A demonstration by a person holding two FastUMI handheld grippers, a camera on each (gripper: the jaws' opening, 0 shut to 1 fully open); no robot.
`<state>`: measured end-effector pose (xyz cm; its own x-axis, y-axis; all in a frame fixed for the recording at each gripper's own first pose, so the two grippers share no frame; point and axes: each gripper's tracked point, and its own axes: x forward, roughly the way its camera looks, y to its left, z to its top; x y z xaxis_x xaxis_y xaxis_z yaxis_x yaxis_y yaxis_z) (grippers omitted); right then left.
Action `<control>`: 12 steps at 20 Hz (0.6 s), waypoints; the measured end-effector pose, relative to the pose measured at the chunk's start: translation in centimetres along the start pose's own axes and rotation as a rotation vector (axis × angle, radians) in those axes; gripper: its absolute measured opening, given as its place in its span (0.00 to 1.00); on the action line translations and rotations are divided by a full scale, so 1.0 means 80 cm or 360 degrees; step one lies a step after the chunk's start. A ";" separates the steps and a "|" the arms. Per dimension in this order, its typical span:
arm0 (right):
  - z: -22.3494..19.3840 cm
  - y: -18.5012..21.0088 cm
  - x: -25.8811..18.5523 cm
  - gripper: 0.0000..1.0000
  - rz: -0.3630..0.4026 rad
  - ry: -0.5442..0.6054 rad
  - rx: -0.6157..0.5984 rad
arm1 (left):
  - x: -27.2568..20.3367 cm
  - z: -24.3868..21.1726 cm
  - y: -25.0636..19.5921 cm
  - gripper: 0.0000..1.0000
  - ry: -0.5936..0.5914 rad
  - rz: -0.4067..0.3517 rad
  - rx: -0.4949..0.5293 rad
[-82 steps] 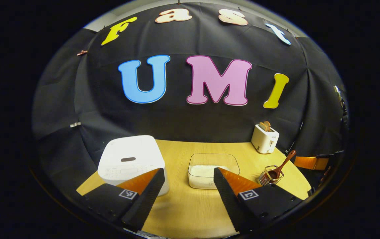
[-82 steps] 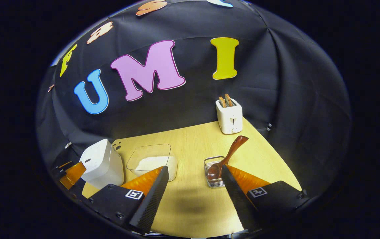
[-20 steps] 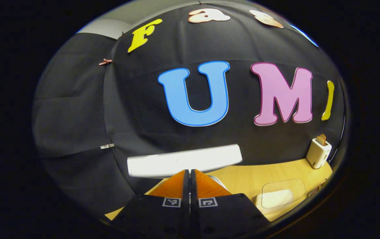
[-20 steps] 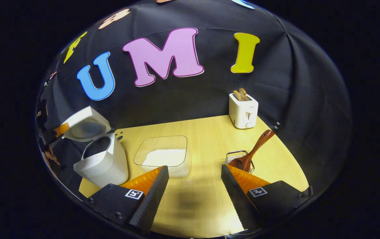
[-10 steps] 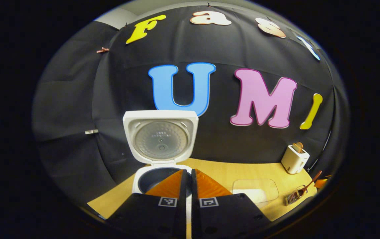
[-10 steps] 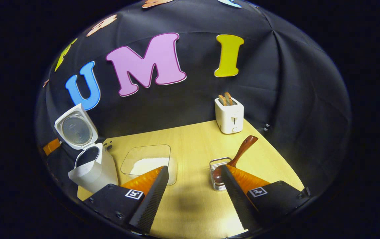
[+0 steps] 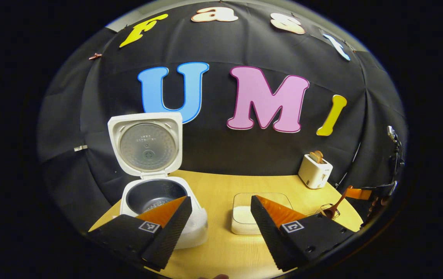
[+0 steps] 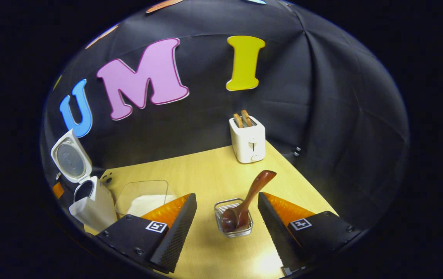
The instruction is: Close the left gripper, press the button to open the rice cooker; take a wooden spoon from the chopstick holder with the right hand, scoop a spoonful of rice and pour it into the rice cooker, then put the wooden spoon back into the chopstick holder.
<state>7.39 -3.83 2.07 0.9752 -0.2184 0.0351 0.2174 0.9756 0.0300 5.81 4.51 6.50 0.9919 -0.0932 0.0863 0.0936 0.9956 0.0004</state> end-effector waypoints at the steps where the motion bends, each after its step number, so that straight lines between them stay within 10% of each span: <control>1: 0.001 -0.005 0.009 0.99 -0.0006 0.0005 0.0028 | -0.001 -0.002 -0.005 0.98 0.0008 -0.0009 0.0013; 12: -0.047 -0.032 0.121 0.99 0.0028 0.0180 0.0038 | -0.014 -0.037 -0.013 0.98 0.0105 0.0095 0.0095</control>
<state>16.42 -8.32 -1.42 0.9775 -0.1963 -0.0773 0.2007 0.9781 0.0545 4.84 3.58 3.49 0.9992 -0.0321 0.0222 0.0308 0.9979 0.0568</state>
